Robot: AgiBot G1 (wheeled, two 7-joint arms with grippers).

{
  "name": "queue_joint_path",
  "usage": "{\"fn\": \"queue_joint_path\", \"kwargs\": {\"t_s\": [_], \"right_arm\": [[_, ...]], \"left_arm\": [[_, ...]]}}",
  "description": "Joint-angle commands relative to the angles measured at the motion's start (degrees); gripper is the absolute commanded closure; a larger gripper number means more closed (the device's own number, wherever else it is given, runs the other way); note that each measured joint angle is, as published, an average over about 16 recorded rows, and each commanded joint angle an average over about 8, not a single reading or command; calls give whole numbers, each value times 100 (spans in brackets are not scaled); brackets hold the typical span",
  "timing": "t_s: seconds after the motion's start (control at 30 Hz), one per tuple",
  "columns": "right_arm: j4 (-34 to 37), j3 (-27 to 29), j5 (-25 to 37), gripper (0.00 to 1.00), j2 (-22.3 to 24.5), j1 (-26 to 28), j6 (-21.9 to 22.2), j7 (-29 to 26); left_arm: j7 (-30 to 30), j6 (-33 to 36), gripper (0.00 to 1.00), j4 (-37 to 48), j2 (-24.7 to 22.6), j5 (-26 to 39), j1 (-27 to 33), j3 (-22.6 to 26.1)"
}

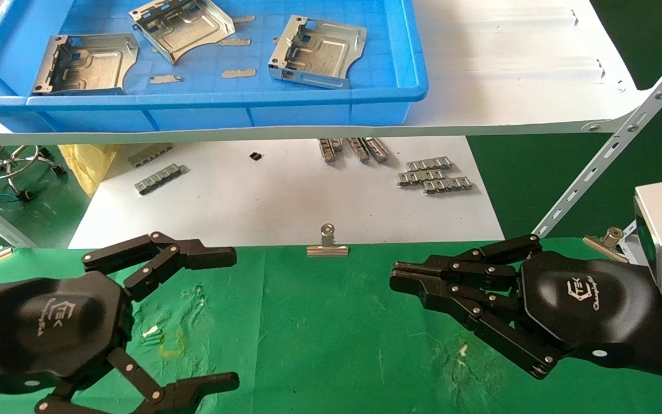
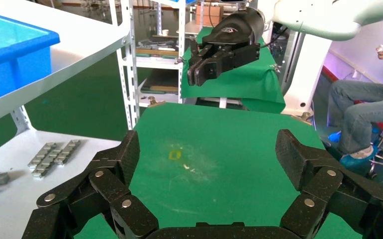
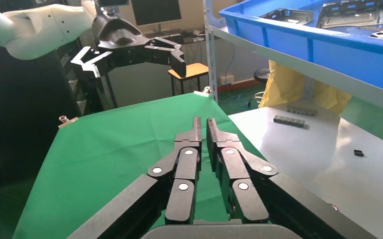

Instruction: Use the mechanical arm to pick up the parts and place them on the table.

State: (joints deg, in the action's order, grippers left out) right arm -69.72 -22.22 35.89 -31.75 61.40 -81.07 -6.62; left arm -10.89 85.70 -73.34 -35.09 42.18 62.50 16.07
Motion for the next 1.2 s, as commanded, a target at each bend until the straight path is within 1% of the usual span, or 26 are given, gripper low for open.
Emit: {"fn": "queue_joint_path", "kwargs": {"t_s": [0.03, 0.17, 0.3, 0.43, 0.6, 0.67, 0.77, 0.87, 1.0, 1.03, 1.1, 1.13, 1.17, 1.2], "right_arm": [[0, 0, 0, 100, 0, 0, 0, 0], [0, 0, 0, 100, 0, 0, 0, 0], [0, 0, 0, 100, 0, 0, 0, 0], [0, 0, 0, 100, 0, 0, 0, 0], [0, 0, 0, 100, 0, 0, 0, 0], [0, 0, 0, 100, 0, 0, 0, 0], [0, 0, 0, 100, 0, 0, 0, 0], [0, 0, 0, 100, 0, 0, 0, 0], [0, 0, 0, 100, 0, 0, 0, 0], [0, 0, 0, 100, 0, 0, 0, 0], [0, 0, 0, 100, 0, 0, 0, 0], [0, 0, 0, 98, 0, 0, 0, 0], [0, 0, 0, 94, 0, 0, 0, 0], [0, 0, 0, 88, 0, 0, 0, 0]], "left_arm": [[10, 3, 0, -17, 6, -8, -29, -3], [-47, -6, 0, 99, -36, 117, 310, 23], [-124, -4, 0, 493, -199, 408, 1021, 115], [-134, 44, 0, 1256, -513, 860, 1950, 305], [85, -74, 0, 2652, -1054, 1571, 3149, 598], [244, -328, 0, 3280, -1305, 1887, 3596, 704], [478, -921, 0, 4164, -1695, 2358, 4170, 856], [616, -1631, 0, 4951, -2079, 2788, 4624, 1014], [670, -2475, 0, 5803, -2544, 3226, 5071, 1216], [677, -2662, 3, 5980, -2649, 3314, 5164, 1261], [700, -2991, 28, 6280, -2841, 3467, 5324, 1343], [716, -3128, 40, 6408, -2927, 3537, 5393, 1383], [734, -3241, 53, 6522, -3004, 3603, 5455, 1423], [754, -3326, 65, 6617, -3068, 3665, 5506, 1461]]}}
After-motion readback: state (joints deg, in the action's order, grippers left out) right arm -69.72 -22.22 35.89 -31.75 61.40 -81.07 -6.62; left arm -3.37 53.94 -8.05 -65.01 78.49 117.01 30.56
